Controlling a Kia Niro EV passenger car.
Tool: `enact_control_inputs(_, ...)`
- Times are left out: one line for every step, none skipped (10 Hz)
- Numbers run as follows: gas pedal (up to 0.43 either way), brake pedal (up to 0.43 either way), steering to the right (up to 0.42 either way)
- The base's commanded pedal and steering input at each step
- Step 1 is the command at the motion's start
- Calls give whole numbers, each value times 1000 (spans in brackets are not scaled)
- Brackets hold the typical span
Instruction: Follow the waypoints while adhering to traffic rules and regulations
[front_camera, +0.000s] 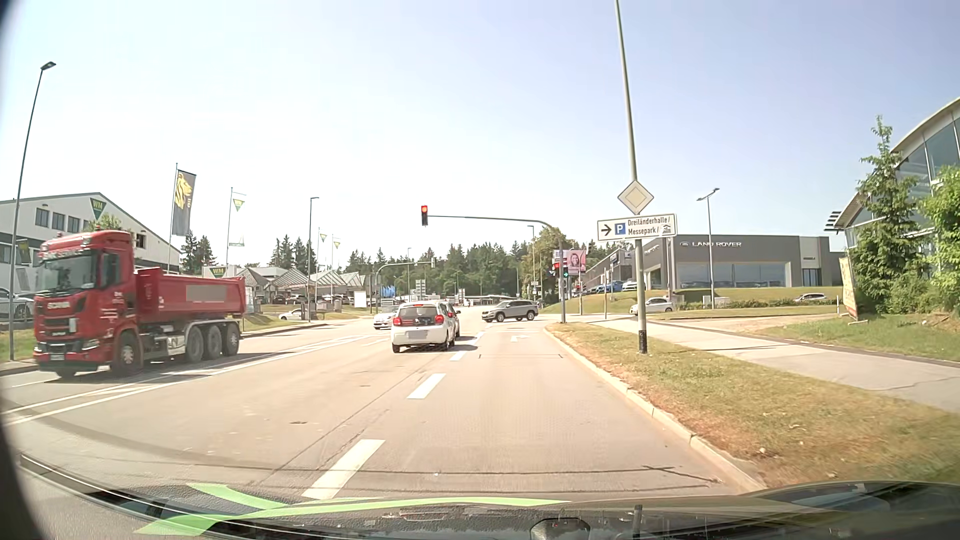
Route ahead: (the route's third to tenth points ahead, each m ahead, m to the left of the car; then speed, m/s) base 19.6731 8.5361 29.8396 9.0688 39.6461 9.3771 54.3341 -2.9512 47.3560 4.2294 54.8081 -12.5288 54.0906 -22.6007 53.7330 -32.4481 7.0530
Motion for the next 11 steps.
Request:
enact_control_inputs(98, 0, 4)
enact_control_inputs(98, 0, 4)
enact_control_inputs(67, 0, 3)
enact_control_inputs(39, 0, 3)
enact_control_inputs(0, 0, 0)
enact_control_inputs(0, 0, -1)
enact_control_inputs(0, 0, -4)
enact_control_inputs(0, 0, -7)
enact_control_inputs(0, 0, -7)
enact_control_inputs(0, 0, -7)
enact_control_inputs(0, 0, -7)
